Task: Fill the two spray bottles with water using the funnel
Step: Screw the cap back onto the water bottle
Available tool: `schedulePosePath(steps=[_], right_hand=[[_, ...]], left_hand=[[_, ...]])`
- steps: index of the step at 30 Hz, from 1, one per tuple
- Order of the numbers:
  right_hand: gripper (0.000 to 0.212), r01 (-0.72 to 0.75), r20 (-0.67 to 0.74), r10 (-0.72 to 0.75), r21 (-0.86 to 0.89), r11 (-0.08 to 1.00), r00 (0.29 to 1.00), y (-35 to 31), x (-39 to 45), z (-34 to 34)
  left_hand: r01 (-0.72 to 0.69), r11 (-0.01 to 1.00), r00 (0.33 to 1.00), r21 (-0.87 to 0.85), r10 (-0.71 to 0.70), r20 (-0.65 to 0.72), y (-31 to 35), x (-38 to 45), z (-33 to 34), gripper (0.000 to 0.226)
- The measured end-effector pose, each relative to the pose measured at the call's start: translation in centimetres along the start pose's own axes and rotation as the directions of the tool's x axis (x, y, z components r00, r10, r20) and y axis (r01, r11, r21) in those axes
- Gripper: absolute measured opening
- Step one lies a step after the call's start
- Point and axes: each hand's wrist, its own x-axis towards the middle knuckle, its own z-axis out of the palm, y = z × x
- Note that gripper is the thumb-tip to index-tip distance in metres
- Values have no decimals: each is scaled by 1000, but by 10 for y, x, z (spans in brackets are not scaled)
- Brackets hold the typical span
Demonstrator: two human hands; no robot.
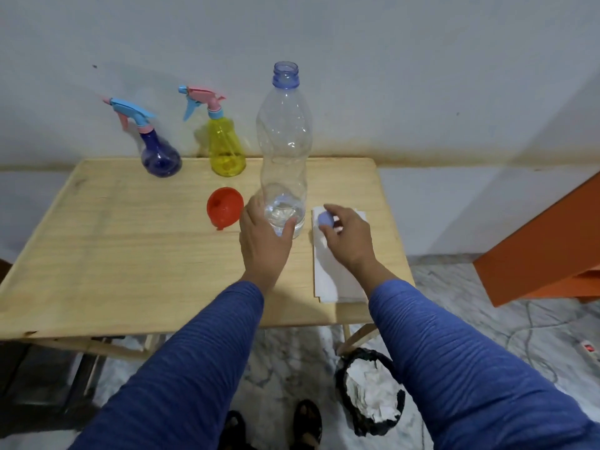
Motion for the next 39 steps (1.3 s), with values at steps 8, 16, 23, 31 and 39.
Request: schedulePosePath(steps=[8,16,23,31,39], right_hand=[[35,222,-342,-77,409,885,937,-93,44,-25],[37,452,-312,-351,360,817,883,-148,74,-49],[38,506,-31,-507,144,850,861,-163,92,-69],[30,444,11,-454,196,875,891,-172,99,-73],[35,447,322,-480,174,878,816,-176,109,-99]], left_hand=[[-139,936,990,-323,132,-42,41,50,-13,115],[-47,888,998,-457,58,11,44,62,-12,102],[-31,894,999,-447,48,26,40,62,-11,98],[-18,893,998,-450,47,53,38,65,-12,97],[-22,897,994,-441,68,90,35,67,-14,96]])
